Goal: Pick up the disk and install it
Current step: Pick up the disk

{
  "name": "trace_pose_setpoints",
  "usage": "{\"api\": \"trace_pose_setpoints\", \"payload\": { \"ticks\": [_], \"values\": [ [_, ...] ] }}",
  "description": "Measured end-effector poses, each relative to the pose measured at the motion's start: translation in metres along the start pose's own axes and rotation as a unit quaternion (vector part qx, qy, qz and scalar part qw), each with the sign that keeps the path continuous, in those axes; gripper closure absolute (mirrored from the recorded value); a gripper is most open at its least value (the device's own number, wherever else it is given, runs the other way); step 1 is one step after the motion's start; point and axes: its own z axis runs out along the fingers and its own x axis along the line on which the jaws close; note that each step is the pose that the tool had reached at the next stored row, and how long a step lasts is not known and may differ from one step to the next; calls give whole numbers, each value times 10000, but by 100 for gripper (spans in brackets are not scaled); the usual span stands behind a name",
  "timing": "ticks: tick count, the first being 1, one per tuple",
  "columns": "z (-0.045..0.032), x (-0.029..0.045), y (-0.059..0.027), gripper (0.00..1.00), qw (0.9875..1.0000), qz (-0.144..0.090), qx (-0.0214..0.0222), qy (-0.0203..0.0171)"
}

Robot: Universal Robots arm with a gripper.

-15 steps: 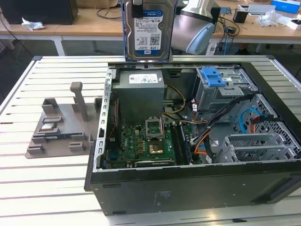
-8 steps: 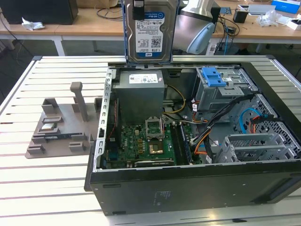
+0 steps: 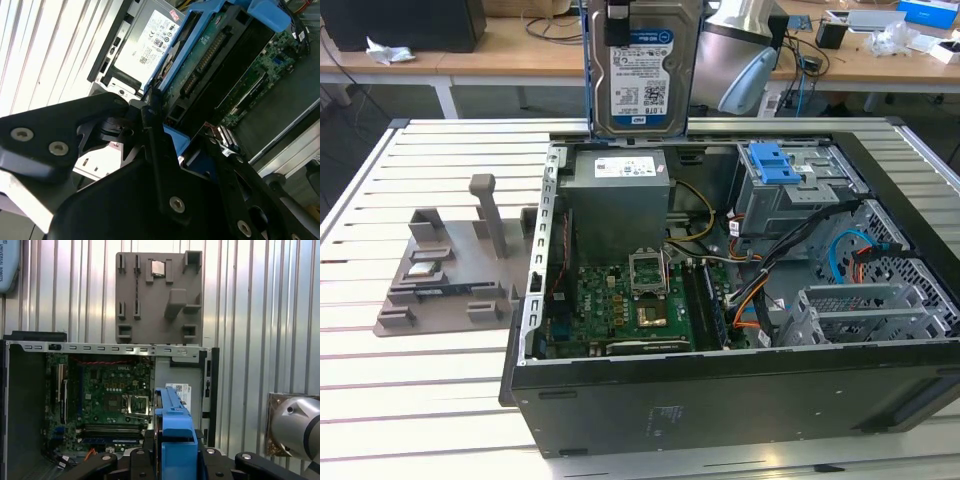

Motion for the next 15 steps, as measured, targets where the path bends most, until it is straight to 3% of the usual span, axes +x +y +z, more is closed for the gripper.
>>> {"api": "trace_pose_setpoints", "payload": {
  "ticks": [15],
  "values": [
    [5,153,-61,63,10000,0,0,0]
  ]
}}
